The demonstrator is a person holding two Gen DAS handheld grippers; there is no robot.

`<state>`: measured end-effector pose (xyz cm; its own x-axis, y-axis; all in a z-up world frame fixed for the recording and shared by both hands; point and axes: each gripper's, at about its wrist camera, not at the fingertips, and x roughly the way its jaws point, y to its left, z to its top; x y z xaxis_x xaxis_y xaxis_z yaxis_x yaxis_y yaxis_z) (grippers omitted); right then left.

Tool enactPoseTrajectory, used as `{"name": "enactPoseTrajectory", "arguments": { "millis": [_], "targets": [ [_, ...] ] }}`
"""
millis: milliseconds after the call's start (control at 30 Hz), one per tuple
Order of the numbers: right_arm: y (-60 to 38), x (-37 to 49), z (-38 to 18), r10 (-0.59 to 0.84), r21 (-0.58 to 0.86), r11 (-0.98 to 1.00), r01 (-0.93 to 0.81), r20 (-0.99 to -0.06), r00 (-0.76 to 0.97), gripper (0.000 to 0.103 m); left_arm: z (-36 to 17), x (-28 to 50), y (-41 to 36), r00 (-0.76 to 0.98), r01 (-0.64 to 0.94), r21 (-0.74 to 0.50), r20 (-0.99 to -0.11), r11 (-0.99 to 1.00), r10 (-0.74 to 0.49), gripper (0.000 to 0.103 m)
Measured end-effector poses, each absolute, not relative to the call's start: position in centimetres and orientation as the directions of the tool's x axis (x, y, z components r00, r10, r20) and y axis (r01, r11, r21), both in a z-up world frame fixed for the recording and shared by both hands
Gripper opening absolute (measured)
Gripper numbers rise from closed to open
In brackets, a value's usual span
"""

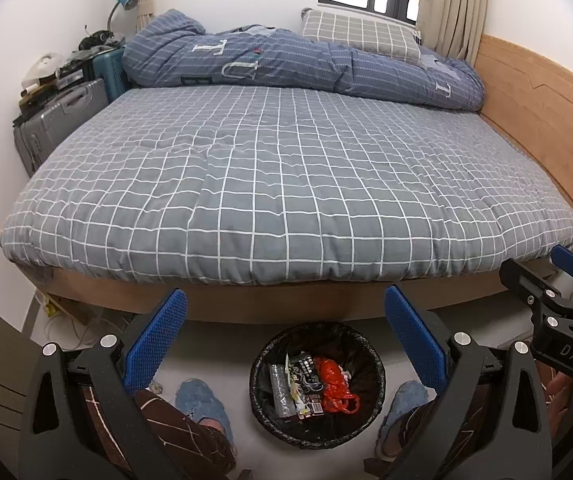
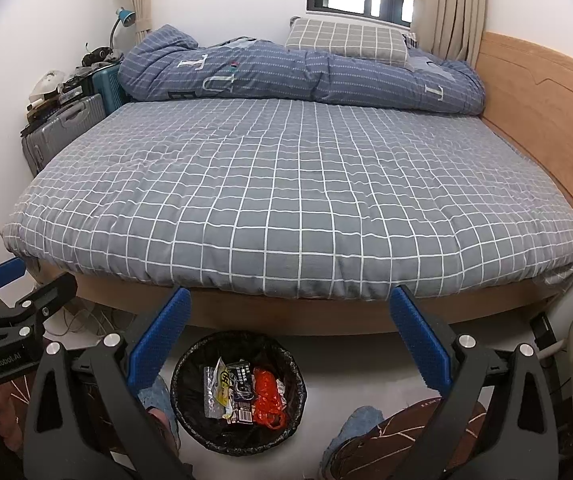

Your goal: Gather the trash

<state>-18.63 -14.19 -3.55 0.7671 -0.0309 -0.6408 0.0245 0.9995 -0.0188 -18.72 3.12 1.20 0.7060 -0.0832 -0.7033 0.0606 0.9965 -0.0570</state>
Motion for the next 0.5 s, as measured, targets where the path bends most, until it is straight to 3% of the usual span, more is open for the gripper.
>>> {"name": "enactPoseTrajectory", "arguments": {
  "millis": [500],
  "targets": [
    [-14.31, -18.43, -3.76, -0.034, -0.022, 0.999, 0.026, -0.645, 0.764, 0.095, 0.55, -18.21, 3.02, 0.688, 0.058, -0.06, -0.721, 0.997, -0.083, 0.097]
  ]
}}
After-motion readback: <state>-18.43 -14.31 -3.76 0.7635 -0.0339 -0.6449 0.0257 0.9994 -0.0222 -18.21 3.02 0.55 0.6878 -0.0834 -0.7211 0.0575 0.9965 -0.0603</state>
